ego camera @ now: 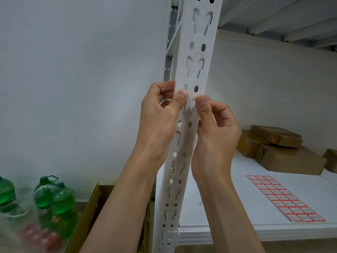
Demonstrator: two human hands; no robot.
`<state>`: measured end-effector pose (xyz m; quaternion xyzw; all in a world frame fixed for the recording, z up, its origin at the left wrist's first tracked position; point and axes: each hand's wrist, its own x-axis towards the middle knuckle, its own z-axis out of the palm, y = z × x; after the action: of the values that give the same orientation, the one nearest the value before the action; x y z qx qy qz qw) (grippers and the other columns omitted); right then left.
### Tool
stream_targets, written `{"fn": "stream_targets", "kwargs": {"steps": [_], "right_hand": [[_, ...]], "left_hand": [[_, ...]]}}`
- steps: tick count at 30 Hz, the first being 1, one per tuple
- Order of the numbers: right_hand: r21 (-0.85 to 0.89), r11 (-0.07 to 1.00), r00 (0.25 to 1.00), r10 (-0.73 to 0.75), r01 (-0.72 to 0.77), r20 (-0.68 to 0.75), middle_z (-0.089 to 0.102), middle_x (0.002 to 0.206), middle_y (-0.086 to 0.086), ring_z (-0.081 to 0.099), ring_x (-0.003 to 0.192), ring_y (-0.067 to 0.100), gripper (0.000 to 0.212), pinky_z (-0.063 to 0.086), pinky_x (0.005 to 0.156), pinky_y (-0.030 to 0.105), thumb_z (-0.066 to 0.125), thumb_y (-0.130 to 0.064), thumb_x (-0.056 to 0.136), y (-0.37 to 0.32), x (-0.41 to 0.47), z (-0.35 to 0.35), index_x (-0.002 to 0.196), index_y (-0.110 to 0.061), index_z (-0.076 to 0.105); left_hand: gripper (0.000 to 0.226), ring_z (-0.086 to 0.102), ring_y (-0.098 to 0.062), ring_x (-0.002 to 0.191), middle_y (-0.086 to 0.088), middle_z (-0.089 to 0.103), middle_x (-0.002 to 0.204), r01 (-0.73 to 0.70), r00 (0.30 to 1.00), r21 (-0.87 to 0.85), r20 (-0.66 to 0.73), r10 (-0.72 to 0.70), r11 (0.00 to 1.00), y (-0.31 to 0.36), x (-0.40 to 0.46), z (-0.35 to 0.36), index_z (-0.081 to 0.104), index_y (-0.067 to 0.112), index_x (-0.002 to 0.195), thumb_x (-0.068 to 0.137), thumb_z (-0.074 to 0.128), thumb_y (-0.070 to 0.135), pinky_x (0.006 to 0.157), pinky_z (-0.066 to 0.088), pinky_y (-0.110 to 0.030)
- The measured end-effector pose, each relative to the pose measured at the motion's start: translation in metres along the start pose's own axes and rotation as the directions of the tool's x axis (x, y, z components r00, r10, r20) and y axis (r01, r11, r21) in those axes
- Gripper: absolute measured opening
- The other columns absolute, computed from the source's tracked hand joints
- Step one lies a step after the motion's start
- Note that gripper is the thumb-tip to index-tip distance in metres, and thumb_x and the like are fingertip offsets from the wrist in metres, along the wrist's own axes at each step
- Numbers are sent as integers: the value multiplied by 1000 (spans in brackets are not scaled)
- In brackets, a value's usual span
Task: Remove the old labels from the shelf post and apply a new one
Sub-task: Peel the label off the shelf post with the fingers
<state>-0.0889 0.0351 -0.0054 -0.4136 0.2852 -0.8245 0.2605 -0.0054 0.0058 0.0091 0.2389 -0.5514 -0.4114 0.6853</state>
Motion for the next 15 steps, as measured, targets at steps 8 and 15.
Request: {"fn": "stream_targets", "kwargs": {"steps": [8, 15], "right_hand": [[25, 1000, 1000, 18, -19, 22, 75, 99, 7, 74, 85, 16, 19, 58, 72, 24, 74, -24, 87, 1, 0, -3, 90, -6, 68], [-3, 1000, 999, 8, -8, 36, 75, 96, 6, 73, 84, 15, 25, 58, 73, 24, 74, -28, 85, 2, -1, -3, 91, -5, 68]], "left_hand": [[31, 69, -30, 110, -13, 69, 118, 15, 1000, -42, -6, -15, 999, -2, 4, 0, 62, 12, 118, 92, 71, 25, 100, 54, -49], [45, 69, -32, 108, -19, 67, 118, 36, 999, -80, -2, -37, 996, 1, 4, 1, 62, 9, 118, 81, 76, 31, 99, 55, -49]]}}
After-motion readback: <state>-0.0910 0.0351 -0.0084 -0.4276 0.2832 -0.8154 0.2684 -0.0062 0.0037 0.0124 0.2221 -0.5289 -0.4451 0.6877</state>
